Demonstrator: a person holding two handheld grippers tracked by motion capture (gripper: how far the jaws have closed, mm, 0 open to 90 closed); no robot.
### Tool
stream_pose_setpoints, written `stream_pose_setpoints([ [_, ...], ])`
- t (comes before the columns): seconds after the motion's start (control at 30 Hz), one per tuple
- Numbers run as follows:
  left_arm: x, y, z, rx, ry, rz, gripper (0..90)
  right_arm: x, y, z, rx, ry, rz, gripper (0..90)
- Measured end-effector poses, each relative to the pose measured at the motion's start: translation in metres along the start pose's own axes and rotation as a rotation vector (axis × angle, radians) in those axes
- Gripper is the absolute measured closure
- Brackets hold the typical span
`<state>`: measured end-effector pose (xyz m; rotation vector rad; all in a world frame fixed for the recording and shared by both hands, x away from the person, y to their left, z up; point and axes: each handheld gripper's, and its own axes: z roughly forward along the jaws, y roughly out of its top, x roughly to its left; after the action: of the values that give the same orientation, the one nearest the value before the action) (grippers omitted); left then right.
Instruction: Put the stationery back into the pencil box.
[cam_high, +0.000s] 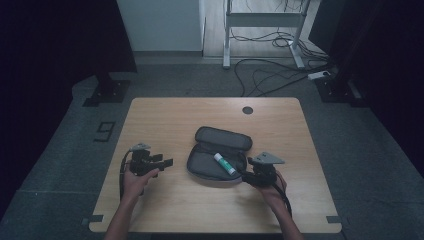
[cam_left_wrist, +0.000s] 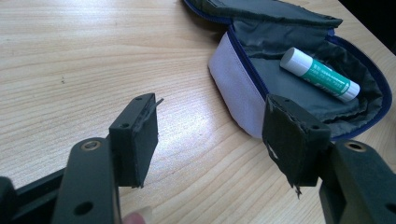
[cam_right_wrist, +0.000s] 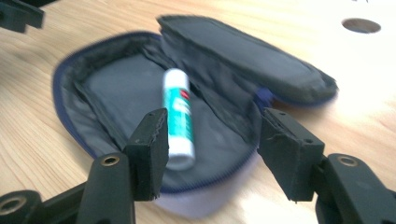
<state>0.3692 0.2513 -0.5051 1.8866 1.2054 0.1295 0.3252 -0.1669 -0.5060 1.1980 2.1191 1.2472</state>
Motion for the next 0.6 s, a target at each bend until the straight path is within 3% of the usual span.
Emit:
stream_pose_setpoints([
  [0.3, -0.001, -0.001, 0.004, 0.015, 0.0, 0.005, 36.1, -0.028, -0.025, -0.018, 0.032, -0.064, 0.049, 39.6],
  [0.37, -0.001, -0.001, 0.004, 0.017, 0.0, 0.005, 36.1, -0.036, -0.032, -0.023, 0.027, -0.102, 0.069, 39.9],
  [0.6, -0.002, -0.001, 0.005, 0.017, 0.001, 0.007, 36.0, -0.057, -0.044, -0.035, 0.001, -0.162, 0.137, 40.7],
])
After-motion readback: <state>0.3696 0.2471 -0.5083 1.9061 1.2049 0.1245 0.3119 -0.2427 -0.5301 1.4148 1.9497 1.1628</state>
